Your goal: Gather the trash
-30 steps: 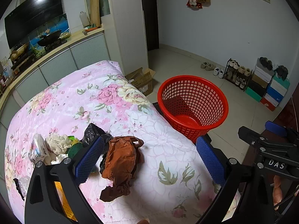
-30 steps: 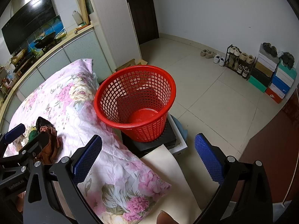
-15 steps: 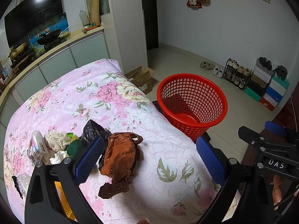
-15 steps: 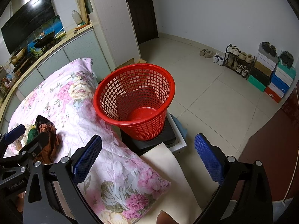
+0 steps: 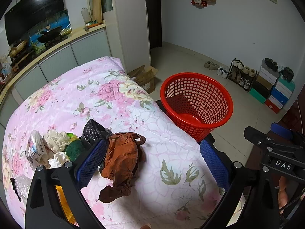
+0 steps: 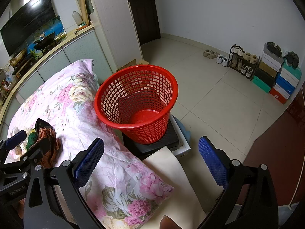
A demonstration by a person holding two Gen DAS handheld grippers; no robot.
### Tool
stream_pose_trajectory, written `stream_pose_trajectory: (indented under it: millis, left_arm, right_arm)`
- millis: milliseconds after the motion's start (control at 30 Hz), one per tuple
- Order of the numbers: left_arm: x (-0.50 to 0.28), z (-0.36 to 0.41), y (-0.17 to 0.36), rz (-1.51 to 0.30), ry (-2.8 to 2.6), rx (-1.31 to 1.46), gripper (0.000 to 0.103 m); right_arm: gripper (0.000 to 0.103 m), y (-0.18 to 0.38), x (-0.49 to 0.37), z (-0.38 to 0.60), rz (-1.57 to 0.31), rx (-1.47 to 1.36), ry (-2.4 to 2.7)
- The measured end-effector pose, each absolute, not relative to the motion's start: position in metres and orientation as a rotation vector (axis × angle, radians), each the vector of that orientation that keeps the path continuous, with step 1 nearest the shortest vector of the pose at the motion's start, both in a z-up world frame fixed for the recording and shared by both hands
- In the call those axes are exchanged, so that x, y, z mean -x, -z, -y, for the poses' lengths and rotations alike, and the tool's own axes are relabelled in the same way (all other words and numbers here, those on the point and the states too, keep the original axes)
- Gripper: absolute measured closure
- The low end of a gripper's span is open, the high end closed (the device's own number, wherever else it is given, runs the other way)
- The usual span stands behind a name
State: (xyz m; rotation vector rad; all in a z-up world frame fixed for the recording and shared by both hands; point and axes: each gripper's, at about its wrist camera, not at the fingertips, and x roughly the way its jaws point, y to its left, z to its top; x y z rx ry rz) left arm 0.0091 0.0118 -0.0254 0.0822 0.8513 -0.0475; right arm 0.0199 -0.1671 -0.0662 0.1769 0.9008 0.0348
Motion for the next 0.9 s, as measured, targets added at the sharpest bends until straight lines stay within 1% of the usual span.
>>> stream_pose_trajectory:
  millis: [600, 900]
  left_arm:
    - [-0.008, -0.025, 0.029, -0.865, 0.035, -0.053, 0.007]
    - [0.001, -0.052, 0.021, -0.860, -0.006, -0.015, 0.007]
  right_arm:
    - [0.007, 0.069, -0.028, 0.158, -0.913, -0.173, -0.065]
    - [0.007, 0.074, -0.034, 0.124, -0.929, -0.136, -0.150]
